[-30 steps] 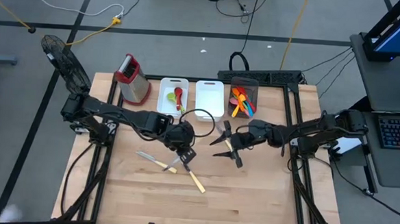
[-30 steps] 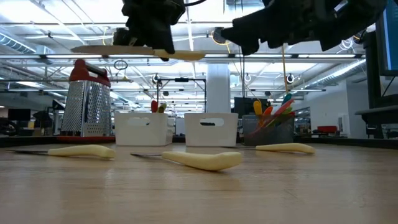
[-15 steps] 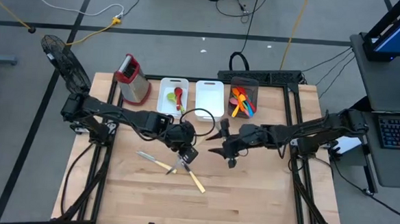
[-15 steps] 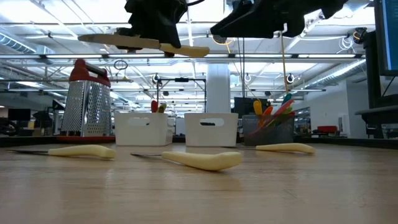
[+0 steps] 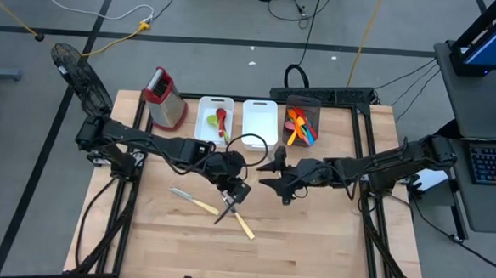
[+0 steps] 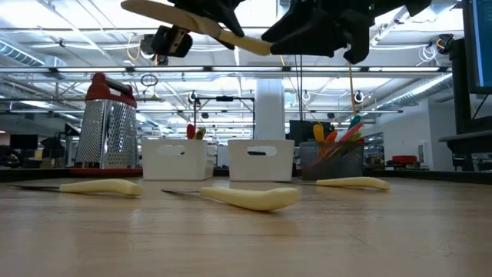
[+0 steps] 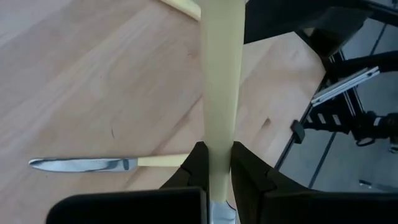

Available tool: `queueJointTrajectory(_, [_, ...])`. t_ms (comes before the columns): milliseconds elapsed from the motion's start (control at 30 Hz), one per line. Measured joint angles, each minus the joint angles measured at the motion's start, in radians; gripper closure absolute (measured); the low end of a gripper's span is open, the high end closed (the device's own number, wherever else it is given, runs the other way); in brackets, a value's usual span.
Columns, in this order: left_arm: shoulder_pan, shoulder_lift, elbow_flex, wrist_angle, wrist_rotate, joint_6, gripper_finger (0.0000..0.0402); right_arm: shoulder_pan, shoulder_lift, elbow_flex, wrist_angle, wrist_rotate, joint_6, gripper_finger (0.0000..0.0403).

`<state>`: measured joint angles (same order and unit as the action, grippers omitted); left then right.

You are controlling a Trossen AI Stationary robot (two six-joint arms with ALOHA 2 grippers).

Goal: Pick & Place Kitchen Items
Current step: Put the yellow knife into the right white bin

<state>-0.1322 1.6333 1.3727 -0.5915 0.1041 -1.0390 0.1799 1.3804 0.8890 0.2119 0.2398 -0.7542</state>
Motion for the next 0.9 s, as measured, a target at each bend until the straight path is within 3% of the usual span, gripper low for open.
queueJointTrajectory(600, [0.058,0.0,0.0,0.08,0.04,-0.146,0.0375,0.019,0.0,0.0,0.0,0.08,-0.123,0.0211])
queueJointTrajectory(900, [0.066,0.002,-0.002,0.108,0.08,-0.204,0.0375,0.004,0.069,0.0,0.01,0.131,-0.209,0.0211])
